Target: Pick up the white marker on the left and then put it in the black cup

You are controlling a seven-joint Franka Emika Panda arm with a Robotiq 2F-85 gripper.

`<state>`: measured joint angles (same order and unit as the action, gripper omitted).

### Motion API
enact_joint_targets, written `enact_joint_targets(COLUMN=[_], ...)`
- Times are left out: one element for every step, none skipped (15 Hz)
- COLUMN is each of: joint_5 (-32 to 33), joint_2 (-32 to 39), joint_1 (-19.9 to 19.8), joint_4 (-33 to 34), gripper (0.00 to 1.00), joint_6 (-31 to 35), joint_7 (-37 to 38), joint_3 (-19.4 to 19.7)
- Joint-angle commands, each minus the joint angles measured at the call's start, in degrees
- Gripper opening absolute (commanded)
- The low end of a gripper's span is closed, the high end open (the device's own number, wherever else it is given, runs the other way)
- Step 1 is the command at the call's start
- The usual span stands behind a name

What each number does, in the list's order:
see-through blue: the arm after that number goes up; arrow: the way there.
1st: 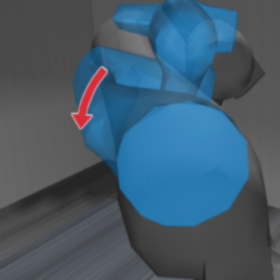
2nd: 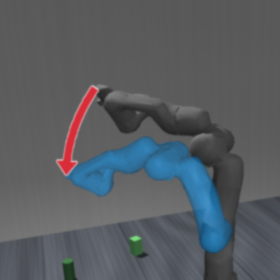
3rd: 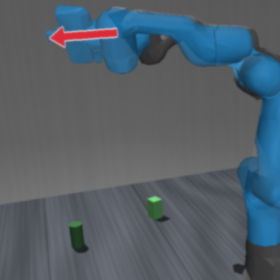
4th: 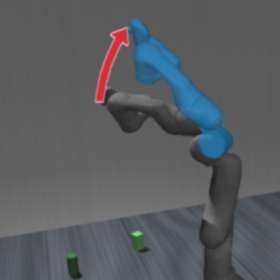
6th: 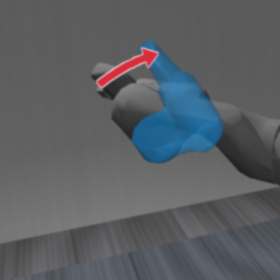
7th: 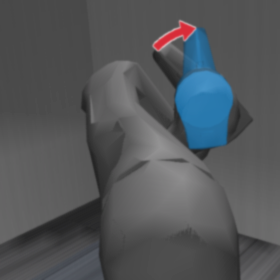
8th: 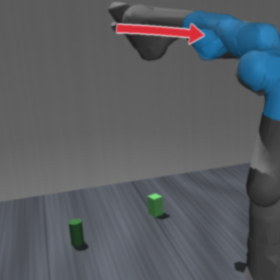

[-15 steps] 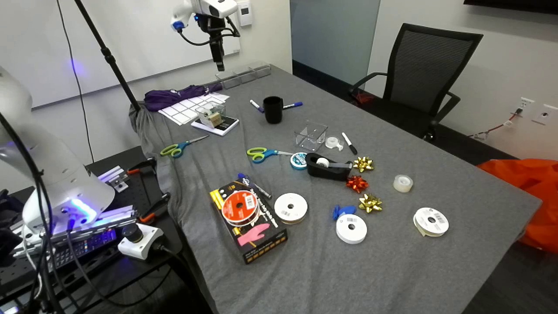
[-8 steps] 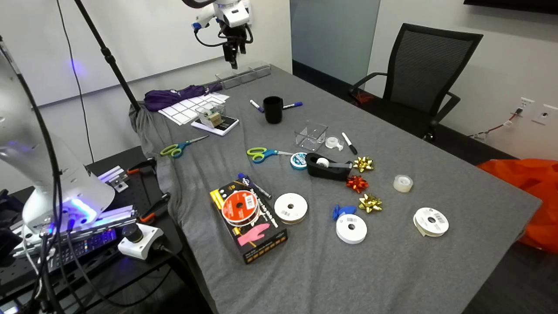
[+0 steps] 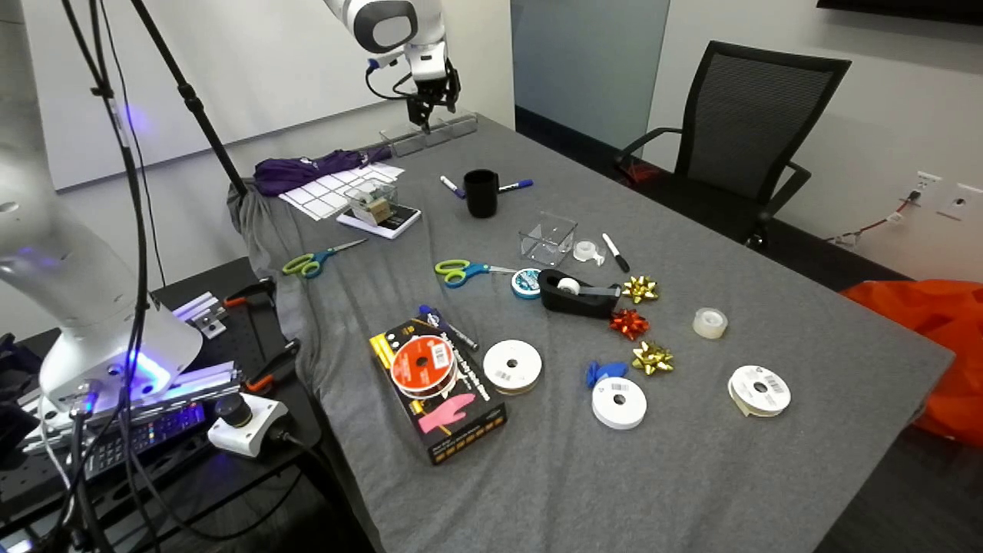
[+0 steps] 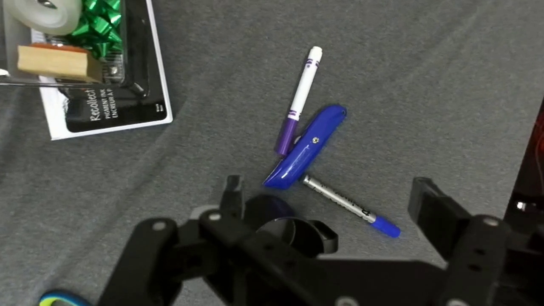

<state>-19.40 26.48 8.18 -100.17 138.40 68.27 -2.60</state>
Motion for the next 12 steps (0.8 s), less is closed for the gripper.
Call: enact_joint_targets(joint_5=[0.4,0.7,0.8,0.8,0.8,0.8,0.8,1.9,3.0,4.4,5.9,7.4], joint_2=[1.8,3.5,4.8,5.5,5.8,5.8,5.8,5.7,6.3,7.0,7.9,8.4], joint_1=[0.2,0.3,0.3,0.3,0.3,0.3,0.3,1.2,2.4,3.4,4.5,5.3], joint_4=[2.1,4.0,5.3,6.1,6.5,6.7,6.8,7.0,7.7,8.7,9.6,10.2], gripper=[1.0,1.0,1.0,1.0,1.0,1.0,1.0,1.0,1.0,1.0,1.0,1.0], joint_6=[-0.2,-0.2,-0.2,-0.3,-0.3,-0.3,-0.3,-0.5,-0.3,-0.9,-1.1,-1.3], joint_7=[1.3,2.1,2.4,2.5,2.5,2.6,2.6,4.4,6.6,9.1,11.6,13.6], joint_3=[0.1,0.2,0.2,0.3,0.3,0.3,0.3,1.1,1.7,2.3,2.7,2.9])
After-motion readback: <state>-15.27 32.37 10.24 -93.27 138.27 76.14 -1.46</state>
